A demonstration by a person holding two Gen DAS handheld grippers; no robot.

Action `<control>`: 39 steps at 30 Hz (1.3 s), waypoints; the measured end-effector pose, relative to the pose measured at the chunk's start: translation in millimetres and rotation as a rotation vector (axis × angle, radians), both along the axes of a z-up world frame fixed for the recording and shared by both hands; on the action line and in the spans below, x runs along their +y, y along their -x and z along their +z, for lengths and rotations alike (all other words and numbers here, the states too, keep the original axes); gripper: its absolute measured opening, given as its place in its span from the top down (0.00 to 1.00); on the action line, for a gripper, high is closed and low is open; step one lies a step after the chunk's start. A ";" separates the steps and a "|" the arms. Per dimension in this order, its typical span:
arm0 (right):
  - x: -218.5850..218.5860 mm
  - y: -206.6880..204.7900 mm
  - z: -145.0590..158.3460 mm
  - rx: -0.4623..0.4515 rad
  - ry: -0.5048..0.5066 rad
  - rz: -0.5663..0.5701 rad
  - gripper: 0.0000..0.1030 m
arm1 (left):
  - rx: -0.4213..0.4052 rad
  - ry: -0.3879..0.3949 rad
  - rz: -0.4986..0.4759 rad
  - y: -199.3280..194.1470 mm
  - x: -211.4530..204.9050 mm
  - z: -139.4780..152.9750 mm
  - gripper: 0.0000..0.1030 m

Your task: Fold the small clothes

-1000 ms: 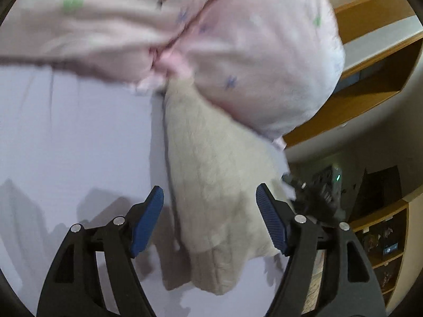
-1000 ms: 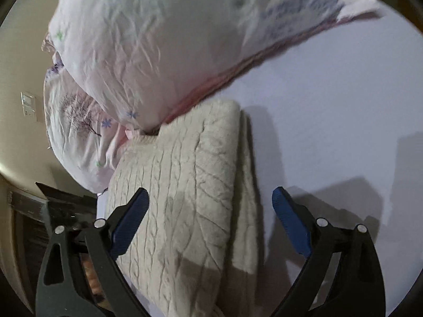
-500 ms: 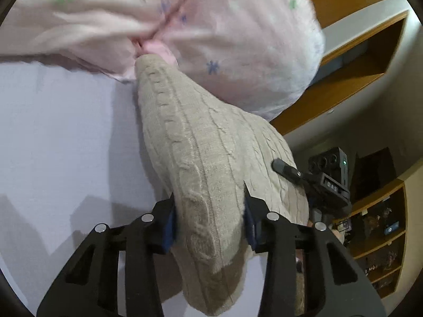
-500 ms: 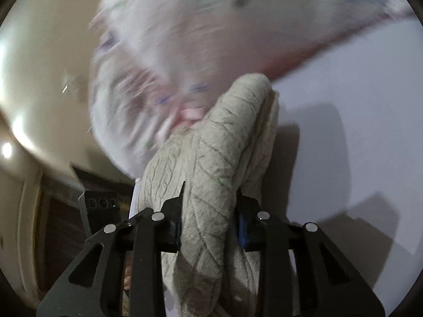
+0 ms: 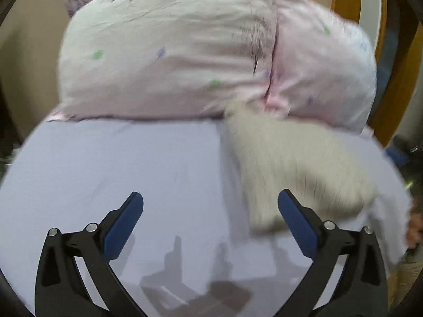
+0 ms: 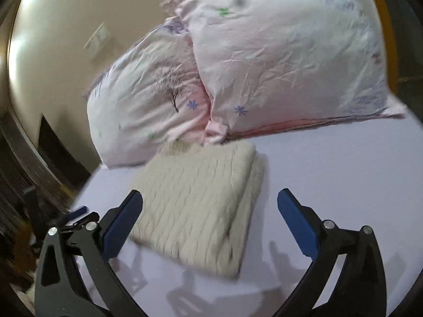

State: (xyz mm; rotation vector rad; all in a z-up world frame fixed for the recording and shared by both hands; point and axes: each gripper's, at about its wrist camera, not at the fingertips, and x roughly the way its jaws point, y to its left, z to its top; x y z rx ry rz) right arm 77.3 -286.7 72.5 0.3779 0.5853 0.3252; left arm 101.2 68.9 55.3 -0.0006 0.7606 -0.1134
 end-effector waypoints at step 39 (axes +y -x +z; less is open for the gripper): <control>97.5 43.9 -101.0 0.245 0.386 -0.104 0.02 | 0.209 -0.078 -0.002 21.1 -39.7 -70.3 0.01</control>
